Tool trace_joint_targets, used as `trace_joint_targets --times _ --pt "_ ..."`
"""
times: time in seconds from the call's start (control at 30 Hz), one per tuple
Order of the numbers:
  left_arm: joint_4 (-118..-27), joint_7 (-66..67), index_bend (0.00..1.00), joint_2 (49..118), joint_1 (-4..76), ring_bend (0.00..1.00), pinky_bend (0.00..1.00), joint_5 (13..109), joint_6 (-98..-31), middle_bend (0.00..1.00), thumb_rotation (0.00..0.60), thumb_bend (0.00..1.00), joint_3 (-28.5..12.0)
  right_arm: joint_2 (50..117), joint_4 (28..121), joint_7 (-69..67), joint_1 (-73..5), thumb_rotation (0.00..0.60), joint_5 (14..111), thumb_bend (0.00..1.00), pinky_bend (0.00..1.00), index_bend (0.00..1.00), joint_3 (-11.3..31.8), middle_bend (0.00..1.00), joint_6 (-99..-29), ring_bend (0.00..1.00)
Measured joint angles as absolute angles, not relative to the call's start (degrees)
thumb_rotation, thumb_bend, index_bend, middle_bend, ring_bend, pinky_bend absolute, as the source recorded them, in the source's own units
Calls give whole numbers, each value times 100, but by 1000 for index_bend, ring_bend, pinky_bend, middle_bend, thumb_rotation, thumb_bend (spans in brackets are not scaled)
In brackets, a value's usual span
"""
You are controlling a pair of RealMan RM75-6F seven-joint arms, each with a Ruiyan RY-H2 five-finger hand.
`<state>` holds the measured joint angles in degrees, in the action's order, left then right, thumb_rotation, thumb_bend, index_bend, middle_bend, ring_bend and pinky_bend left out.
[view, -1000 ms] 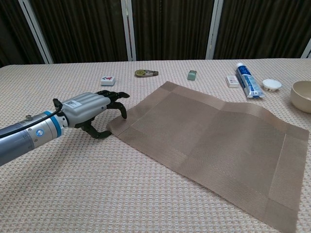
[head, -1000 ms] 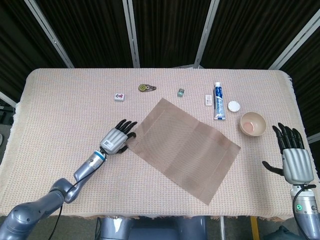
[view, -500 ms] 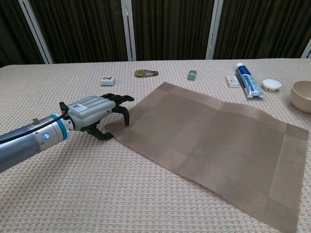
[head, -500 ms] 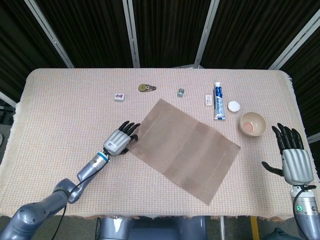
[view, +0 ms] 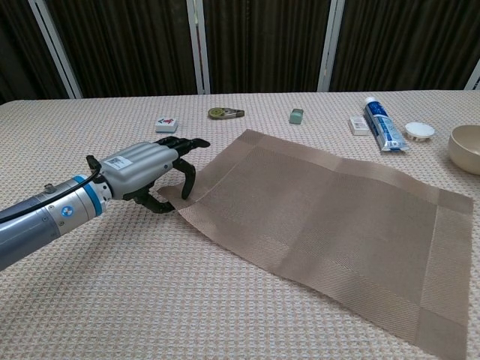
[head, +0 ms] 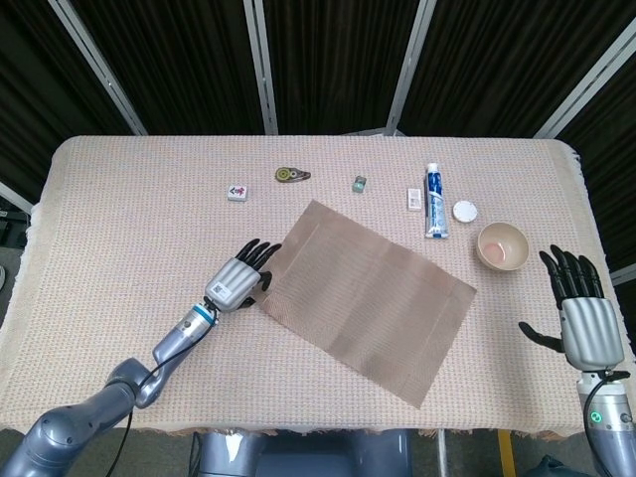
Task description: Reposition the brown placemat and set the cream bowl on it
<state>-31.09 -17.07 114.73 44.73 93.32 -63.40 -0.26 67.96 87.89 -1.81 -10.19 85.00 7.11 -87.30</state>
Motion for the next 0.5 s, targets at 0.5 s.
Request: trace_joint_targets --times 0.5 --pt "-5255 -1381 696 10147 4133 0 0 9560 -6775 0 600 441 371 6767 8931 -76 -966 600 8727 0 0 0 683 0 -8864 0"
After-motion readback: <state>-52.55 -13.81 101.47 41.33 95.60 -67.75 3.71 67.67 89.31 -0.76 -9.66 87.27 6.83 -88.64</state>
